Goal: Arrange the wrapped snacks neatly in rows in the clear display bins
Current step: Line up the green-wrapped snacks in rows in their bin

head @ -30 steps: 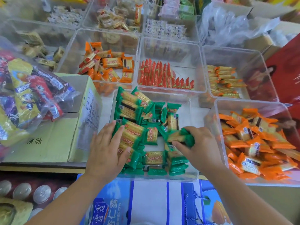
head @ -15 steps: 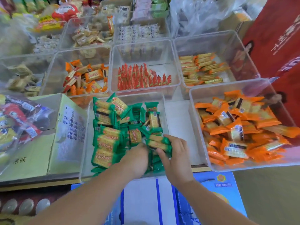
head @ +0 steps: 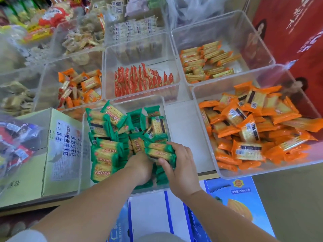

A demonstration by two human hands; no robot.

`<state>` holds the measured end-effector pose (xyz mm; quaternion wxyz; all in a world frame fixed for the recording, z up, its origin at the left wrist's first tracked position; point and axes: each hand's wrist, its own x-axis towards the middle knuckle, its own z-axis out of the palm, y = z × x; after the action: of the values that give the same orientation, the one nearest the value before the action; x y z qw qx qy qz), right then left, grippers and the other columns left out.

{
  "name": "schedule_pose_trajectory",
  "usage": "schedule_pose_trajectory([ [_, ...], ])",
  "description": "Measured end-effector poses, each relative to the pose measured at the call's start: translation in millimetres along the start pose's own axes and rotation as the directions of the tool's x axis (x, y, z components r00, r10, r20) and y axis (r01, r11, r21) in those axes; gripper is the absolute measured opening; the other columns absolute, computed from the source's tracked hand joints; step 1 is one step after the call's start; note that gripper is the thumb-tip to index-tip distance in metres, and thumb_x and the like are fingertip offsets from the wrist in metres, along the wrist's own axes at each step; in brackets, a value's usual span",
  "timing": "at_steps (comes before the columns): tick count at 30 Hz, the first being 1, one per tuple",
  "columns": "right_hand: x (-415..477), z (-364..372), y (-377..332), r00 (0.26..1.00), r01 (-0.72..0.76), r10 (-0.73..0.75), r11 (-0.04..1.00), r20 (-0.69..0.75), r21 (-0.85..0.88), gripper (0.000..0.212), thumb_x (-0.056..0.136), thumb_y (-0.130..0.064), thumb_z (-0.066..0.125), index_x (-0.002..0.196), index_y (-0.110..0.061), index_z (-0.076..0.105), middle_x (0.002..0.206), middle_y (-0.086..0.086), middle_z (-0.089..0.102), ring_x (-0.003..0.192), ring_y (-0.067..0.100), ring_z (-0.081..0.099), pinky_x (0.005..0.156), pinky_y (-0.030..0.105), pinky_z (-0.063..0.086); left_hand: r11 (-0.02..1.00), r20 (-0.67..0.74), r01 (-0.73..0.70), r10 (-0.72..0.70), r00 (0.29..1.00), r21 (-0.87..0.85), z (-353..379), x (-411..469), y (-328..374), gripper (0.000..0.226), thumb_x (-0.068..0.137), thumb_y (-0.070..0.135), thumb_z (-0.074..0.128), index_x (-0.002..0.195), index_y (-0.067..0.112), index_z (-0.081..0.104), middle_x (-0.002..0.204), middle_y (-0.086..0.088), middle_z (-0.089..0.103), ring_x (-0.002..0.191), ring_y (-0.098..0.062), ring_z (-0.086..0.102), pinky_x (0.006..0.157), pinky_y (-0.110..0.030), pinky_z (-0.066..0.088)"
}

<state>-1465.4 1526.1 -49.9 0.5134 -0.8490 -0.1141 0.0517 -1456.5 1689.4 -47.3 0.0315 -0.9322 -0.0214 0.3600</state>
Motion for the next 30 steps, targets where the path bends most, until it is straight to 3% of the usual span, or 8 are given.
schedule_pose_trajectory([
  [3, -1, 0, 0, 1.000, -0.013, 0.013, 0.999, -0.006, 0.034, 0.049, 0.090, -0.058, 0.049, 0.134, -0.035, 0.044, 0.118, -0.024, 0.048, 0.115, 0.004, 0.046, 0.093, 0.025, 0.046, 0.996, -0.058, 0.071, -0.074, 0.996, -0.061, -10, -8, -6, 0.015, 0.096, 0.025, 0.058, 0.107, 0.020, 0.065, 0.107, -0.004, 0.065, 0.095, -0.025, 0.061, 0.075, -0.033, 0.047],
  [9, -1, 0, 0, 1.000, -0.001, 0.001, 0.999, -0.001, 0.050, 0.049, 0.090, -0.058, 0.049, 0.133, -0.036, 0.044, 0.115, -0.029, 0.041, 0.114, 0.005, 0.046, 0.093, 0.026, 0.047, 0.932, -0.088, -0.036, 0.004, 0.996, -0.361, -1, -36, -24, 0.024, 0.090, 0.027, 0.070, 0.100, 0.033, 0.049, 0.095, 0.008, 0.061, 0.081, -0.017, 0.056, 0.071, -0.030, 0.044],
  [12, -1, 0, 1, 1.000, 0.011, -0.012, 0.999, 0.013, 0.037, 0.049, 0.091, -0.059, 0.048, 0.133, -0.036, 0.042, 0.116, -0.026, 0.042, 0.115, 0.007, 0.046, 0.094, 0.028, 0.047, 0.922, -0.040, -0.063, 0.051, 0.998, -0.382, 12, -51, -27, 0.035, 0.097, 0.022, 0.057, 0.128, 0.037, 0.050, 0.120, -0.001, 0.064, 0.095, -0.022, 0.060, 0.076, -0.034, 0.048],
  [15, 0, -1, 1, 1.000, 0.023, -0.023, 1.000, 0.021, 0.003, 0.048, 0.092, -0.053, 0.054, 0.133, -0.031, 0.045, 0.119, -0.017, 0.051, 0.115, 0.009, 0.046, 0.094, 0.034, 0.049, 0.898, -0.024, -0.062, 0.057, 0.998, -0.436, 21, -60, -27, 0.034, 0.103, 0.045, 0.045, 0.131, 0.031, 0.058, 0.123, 0.001, 0.062, 0.109, -0.020, 0.057, 0.091, -0.037, 0.048],
  [20, 3, -1, -2, 0.996, 0.093, -0.090, 0.982, 0.024, -0.166, 0.046, 0.092, -0.053, 0.054, 0.131, -0.027, 0.051, 0.119, -0.012, 0.060, 0.111, 0.014, 0.047, 0.091, 0.036, 0.045, 0.975, -0.182, -0.134, 0.102, 0.978, -0.175, 29, -78, -24, 0.062, 0.100, 0.063, 0.024, 0.137, 0.025, 0.054, 0.116, 0.004, 0.054, 0.112, -0.020, 0.046, 0.095, -0.037, 0.041],
  [26, 17, -3, -25, 0.928, 0.361, -0.360, 0.791, 0.102, -0.494, 0.047, 0.086, -0.055, 0.068, 0.123, -0.026, 0.067, 0.108, -0.011, 0.070, 0.108, 0.024, 0.051, 0.084, 0.040, 0.036, 0.980, -0.268, -0.196, 0.181, 0.946, -0.031, 37, -98, -32, 0.083, 0.092, 0.079, 0.013, 0.154, 0.028, 0.035, 0.147, 0.007, 0.049, 0.128, -0.021, 0.042, 0.104, -0.040, 0.035],
  [28, 30, 5, -39, 0.889, 0.458, -0.395, 0.767, 0.231, -0.450, 0.050, 0.085, -0.050, 0.071, 0.127, -0.024, 0.065, 0.109, -0.007, 0.069, 0.105, 0.025, 0.055, 0.085, 0.040, 0.045, 0.977, -0.232, -0.214, 0.205, 0.951, -0.012, 42, -102, -38, 0.087, 0.090, 0.080, 0.021, 0.159, 0.027, 0.023, 0.159, 0.004, 0.036, 0.138, -0.022, 0.033, 0.111, -0.041, 0.028],
  [30, 42, 21, -52, 0.862, 0.437, -0.243, 0.802, 0.445, -0.408, 0.050, 0.089, -0.043, 0.069, 0.134, -0.024, 0.058, 0.119, -0.002, 0.063, 0.110, 0.025, 0.053, 0.089, 0.041, 0.051, 0.968, -0.216, -0.242, 0.223, 0.951, -0.064, 46, -104, -42, 0.088, 0.092, 0.078, 0.029, 0.161, 0.025, 0.016, 0.165, 0.001, 0.024, 0.145, -0.022, 0.025, 0.117, -0.040, 0.021],
])
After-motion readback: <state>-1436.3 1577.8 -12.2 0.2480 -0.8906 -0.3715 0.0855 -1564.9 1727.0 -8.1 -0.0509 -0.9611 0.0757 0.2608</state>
